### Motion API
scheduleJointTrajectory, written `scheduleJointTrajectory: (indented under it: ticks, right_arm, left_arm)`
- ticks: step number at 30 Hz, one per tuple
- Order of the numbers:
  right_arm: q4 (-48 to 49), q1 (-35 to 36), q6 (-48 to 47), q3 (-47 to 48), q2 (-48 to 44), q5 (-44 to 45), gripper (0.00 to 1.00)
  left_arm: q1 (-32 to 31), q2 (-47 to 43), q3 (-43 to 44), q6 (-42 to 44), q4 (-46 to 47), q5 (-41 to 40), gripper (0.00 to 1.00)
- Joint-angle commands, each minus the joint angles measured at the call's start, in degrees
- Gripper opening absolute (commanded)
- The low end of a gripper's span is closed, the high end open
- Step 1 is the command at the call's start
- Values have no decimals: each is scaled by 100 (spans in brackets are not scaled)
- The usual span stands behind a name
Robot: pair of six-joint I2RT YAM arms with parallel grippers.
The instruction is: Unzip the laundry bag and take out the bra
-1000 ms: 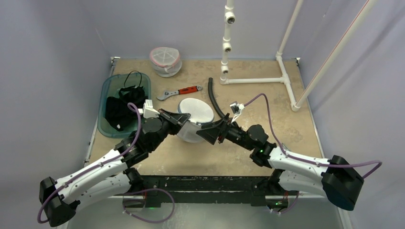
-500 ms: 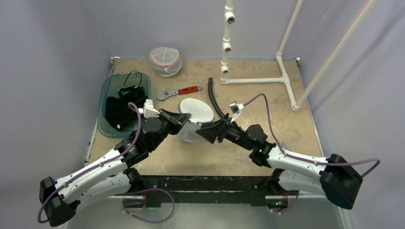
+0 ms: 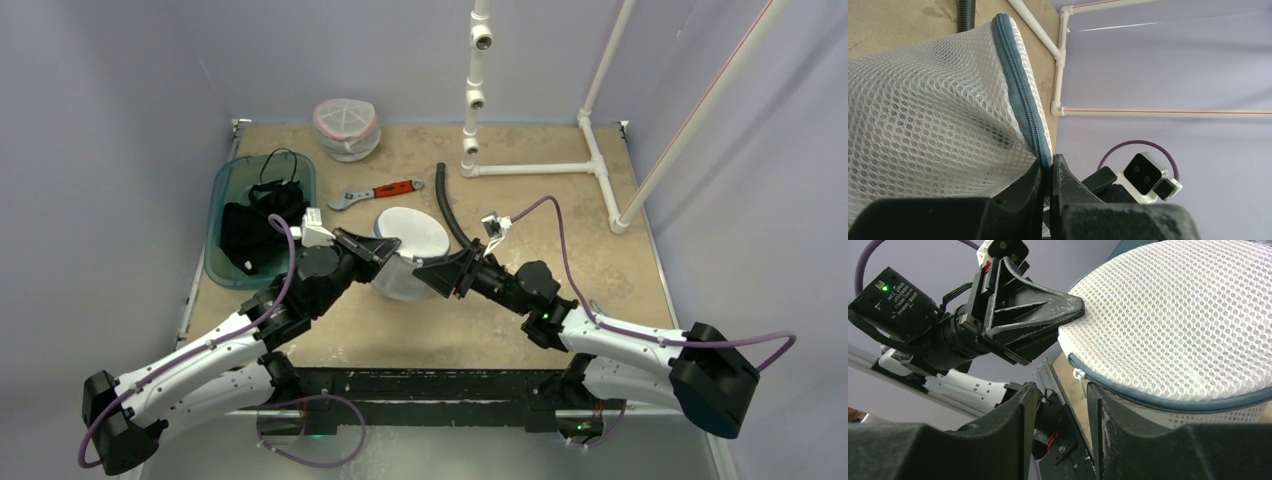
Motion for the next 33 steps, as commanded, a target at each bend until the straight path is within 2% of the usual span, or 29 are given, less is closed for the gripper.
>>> scheduleJointTrajectory:
  ticks: [1,20,33]
  right_arm:
    - [304,11,-14,133,-45,99,42]
    - [76,7,21,81,-62,301,32]
    - [-20,4,15,86,-45,319,16]
  left_arm:
    - [6,-114,262,-90,394,71,0]
    - [8,-133,262,-68,415,104,0]
    - [3,-113,271,-67,431,154,0]
